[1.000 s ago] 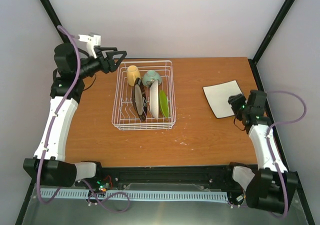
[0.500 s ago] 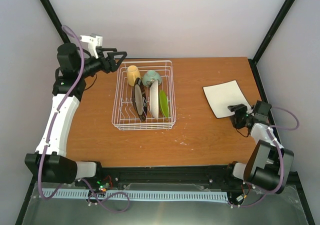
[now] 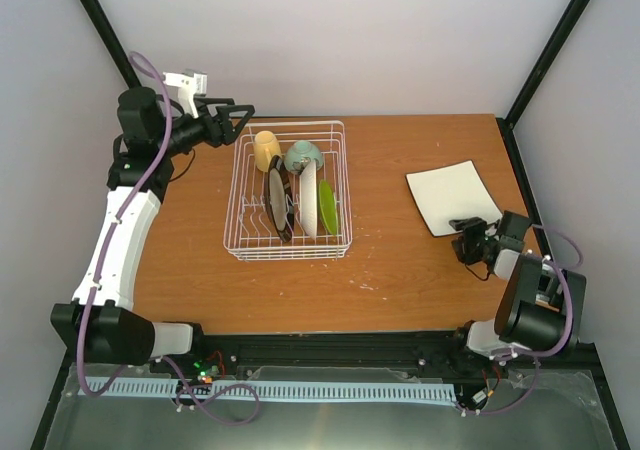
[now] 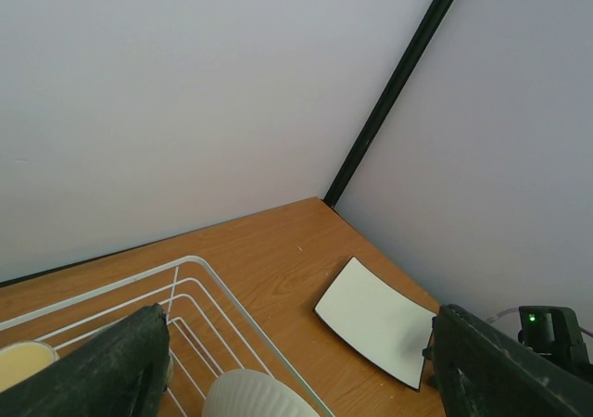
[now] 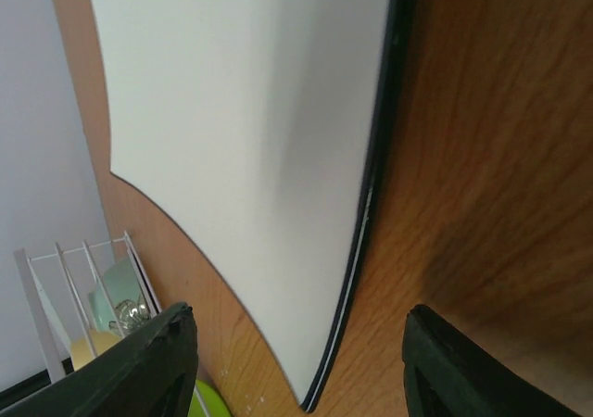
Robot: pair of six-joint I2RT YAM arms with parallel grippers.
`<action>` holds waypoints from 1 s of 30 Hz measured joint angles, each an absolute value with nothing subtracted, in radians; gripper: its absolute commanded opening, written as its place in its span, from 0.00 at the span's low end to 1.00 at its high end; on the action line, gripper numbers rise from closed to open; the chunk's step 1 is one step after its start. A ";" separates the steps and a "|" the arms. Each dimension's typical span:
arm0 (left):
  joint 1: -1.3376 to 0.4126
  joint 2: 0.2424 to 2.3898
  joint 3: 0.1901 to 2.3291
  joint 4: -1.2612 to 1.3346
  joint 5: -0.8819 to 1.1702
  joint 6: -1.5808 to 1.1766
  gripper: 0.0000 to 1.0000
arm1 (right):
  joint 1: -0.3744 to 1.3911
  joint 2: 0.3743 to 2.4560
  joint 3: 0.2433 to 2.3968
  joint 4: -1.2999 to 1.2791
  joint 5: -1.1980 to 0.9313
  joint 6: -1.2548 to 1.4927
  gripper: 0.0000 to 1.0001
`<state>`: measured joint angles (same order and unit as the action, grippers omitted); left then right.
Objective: Load the mixed dishes into the dish rack
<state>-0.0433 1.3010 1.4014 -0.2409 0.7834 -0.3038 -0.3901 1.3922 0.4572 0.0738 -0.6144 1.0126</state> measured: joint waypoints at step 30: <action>-0.043 1.301 1.395 -0.255 0.736 -0.271 0.78 | -0.304 1.679 0.377 0.626 -0.647 1.248 0.03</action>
